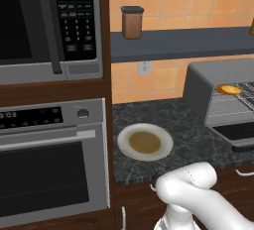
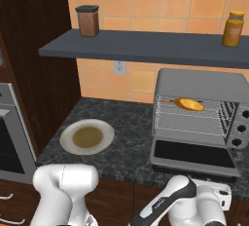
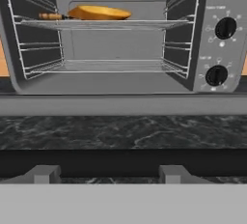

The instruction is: Pick up the kebab skewer and baguette bread, and place them inside the toaster oven. Close the toaster oven door and start by setting the timer.

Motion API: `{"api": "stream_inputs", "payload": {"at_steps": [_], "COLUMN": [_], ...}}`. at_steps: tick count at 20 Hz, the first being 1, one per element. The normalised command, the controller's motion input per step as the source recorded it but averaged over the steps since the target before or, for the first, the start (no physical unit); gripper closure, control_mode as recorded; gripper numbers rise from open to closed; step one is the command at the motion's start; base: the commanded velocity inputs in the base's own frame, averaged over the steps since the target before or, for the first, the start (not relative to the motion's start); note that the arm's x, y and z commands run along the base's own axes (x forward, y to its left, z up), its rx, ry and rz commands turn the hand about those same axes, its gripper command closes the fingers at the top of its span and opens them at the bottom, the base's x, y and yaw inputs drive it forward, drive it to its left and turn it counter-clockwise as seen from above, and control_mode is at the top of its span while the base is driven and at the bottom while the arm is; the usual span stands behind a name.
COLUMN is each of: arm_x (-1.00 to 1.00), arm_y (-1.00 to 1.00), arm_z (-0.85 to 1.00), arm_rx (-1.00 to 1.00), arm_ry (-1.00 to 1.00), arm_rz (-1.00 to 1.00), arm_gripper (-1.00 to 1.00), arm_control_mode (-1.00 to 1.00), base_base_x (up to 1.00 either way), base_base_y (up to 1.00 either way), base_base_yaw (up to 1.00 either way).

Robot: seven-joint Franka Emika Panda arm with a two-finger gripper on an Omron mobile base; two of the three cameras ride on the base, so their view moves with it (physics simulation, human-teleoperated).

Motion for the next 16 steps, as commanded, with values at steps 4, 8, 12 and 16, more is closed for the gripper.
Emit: {"api": "stream_inputs", "payload": {"at_steps": [4,8,12,16], "arm_x": [0.66,0.68,0.66,0.72], "arm_y": [0.13,0.21,0.24,0.22], "arm_z": [0.61,0.53,0.42,0.19], "arm_rx": [0.00,0.00,0.00,0.00], "arm_ry": [0.00,0.00,0.00,0.00], "arm_rz": [-0.03,-0.02,-0.02,-0.01], "arm_gripper": [-1.00,-1.00,-1.00,-1.00], "arm_control_mode": [-1.00,-1.00,-1.00,-1.00], "base_base_x": [0.00,0.00,0.00,0.00], "base_base_y": [0.00,0.00,0.00,0.00], "base_base_yaw": [0.00,0.00,0.00,0.00]}}
